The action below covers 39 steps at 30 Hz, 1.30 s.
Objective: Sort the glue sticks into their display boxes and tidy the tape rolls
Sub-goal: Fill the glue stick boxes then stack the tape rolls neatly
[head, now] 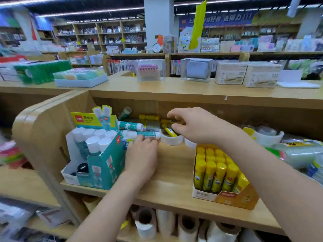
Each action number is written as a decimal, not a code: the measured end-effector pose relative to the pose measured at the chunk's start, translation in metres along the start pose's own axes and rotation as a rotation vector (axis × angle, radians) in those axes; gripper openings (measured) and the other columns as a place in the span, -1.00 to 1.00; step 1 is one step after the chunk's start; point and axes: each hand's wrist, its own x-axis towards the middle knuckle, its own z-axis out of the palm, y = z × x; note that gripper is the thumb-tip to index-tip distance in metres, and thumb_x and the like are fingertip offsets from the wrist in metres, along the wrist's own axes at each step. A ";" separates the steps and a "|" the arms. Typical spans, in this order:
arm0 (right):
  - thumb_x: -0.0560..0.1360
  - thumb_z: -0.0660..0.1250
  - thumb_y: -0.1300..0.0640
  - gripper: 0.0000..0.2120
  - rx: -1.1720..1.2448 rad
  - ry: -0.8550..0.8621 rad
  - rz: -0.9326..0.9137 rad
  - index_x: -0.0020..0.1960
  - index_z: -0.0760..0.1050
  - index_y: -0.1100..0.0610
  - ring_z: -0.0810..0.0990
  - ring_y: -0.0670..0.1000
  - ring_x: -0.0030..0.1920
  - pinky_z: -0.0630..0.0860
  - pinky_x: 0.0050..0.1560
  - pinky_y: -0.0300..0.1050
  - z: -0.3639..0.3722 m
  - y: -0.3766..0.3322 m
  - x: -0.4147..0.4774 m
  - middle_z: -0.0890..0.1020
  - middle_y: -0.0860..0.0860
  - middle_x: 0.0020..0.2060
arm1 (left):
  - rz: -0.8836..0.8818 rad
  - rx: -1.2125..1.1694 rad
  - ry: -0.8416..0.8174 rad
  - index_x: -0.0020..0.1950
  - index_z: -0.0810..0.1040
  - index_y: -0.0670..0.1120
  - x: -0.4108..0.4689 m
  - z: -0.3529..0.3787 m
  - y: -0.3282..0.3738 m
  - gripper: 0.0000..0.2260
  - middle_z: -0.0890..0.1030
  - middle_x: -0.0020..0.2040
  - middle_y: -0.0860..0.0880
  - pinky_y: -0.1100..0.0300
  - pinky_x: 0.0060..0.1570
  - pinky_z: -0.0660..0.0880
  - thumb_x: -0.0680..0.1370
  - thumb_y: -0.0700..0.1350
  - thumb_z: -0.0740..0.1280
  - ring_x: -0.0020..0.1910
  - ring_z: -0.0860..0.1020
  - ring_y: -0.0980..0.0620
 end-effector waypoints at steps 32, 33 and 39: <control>0.60 0.14 0.15 -0.68 -0.040 -0.069 -0.016 0.26 0.55 0.05 0.50 0.10 0.23 0.45 0.24 0.00 0.017 0.002 0.052 0.57 0.04 0.23 | -0.008 0.247 -0.306 0.29 0.43 -0.10 0.059 -0.007 0.004 -0.70 0.54 0.23 -0.12 0.03 0.03 0.50 0.57 -0.28 0.24 0.19 0.53 -0.14; 0.59 0.15 0.15 -0.68 0.018 -0.015 -0.024 0.26 0.56 0.01 0.50 0.05 0.24 0.43 0.24 -0.07 0.013 0.001 0.043 0.57 -0.01 0.24 | 0.009 0.205 -0.226 0.26 0.43 -0.09 0.054 -0.007 0.002 -0.72 0.55 0.20 -0.10 0.02 0.00 0.51 0.57 -0.28 0.23 0.15 0.55 -0.15; 0.54 0.27 0.18 -0.75 0.574 0.325 -0.040 -0.04 0.61 -0.15 0.61 -0.12 -0.03 0.52 0.04 -0.07 0.008 0.009 0.002 0.61 -0.11 -0.05 | -0.110 -0.904 0.543 0.08 0.56 0.01 0.011 -0.021 0.000 -0.78 0.63 -0.12 0.10 0.19 -0.12 0.49 0.48 -0.23 0.41 -0.11 0.56 0.08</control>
